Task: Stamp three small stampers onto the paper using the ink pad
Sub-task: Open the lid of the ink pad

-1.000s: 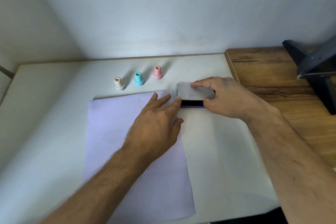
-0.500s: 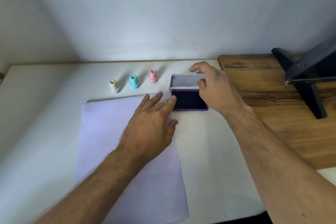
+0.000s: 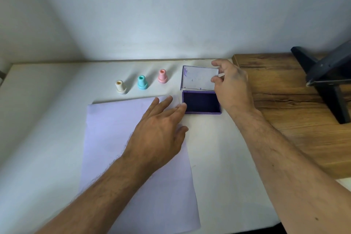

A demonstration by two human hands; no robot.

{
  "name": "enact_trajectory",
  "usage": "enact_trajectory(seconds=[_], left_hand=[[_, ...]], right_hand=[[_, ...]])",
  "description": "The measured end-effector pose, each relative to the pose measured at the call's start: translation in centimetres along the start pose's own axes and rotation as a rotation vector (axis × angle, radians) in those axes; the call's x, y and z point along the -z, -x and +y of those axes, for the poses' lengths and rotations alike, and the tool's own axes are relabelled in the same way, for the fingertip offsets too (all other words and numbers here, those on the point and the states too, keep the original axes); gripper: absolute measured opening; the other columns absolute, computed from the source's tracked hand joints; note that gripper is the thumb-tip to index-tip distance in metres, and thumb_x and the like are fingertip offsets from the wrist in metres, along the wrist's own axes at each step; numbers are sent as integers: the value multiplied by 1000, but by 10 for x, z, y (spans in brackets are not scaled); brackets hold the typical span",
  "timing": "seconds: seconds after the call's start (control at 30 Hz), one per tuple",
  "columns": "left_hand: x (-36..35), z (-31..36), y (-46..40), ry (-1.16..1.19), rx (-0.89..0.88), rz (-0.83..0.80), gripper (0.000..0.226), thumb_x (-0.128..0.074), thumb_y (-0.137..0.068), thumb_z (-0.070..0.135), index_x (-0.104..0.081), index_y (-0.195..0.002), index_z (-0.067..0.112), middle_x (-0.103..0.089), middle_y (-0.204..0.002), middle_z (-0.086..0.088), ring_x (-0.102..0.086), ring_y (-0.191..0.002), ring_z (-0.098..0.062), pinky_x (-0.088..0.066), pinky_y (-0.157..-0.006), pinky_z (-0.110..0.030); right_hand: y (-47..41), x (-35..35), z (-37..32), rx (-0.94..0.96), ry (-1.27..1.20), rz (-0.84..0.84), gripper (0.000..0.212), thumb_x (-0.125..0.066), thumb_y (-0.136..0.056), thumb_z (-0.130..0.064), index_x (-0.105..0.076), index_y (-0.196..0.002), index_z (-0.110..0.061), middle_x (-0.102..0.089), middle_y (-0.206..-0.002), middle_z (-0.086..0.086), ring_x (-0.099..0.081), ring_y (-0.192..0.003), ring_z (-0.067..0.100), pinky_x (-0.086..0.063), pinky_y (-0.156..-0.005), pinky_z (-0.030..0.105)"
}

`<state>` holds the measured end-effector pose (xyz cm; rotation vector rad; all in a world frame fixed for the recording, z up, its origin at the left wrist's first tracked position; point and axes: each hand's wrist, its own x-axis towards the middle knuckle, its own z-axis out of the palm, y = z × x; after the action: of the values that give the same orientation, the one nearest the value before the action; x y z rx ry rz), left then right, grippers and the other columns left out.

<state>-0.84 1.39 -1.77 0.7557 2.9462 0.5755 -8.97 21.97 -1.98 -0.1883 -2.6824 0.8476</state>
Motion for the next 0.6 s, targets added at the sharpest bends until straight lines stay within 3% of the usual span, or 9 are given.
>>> enact_trajectory(seconds=[0.4, 0.6], left_hand=[[-4, -2, 1, 12, 42, 3, 68, -48, -98, 44, -20, -155, 22, -29, -160, 4, -14, -150, -15, 2, -111, -27], [-2, -4, 1, 37, 78, 37, 72, -41, -96, 57, -20, -155, 21, -26, -161, 3, -11, -151, -14, -2, -113, -24]], right_hand=[[3, -2, -5, -85, 1, -15, 43, -60, -88, -1, -58, -128, -19, -67, -115, 11, -66, -99, 23, -57, -85, 40], [3, 1, -10, -39, 83, -22, 33, -64, -90, -14, -61, -123, -17, -67, -116, 8, -64, -103, 24, -55, -88, 38]])
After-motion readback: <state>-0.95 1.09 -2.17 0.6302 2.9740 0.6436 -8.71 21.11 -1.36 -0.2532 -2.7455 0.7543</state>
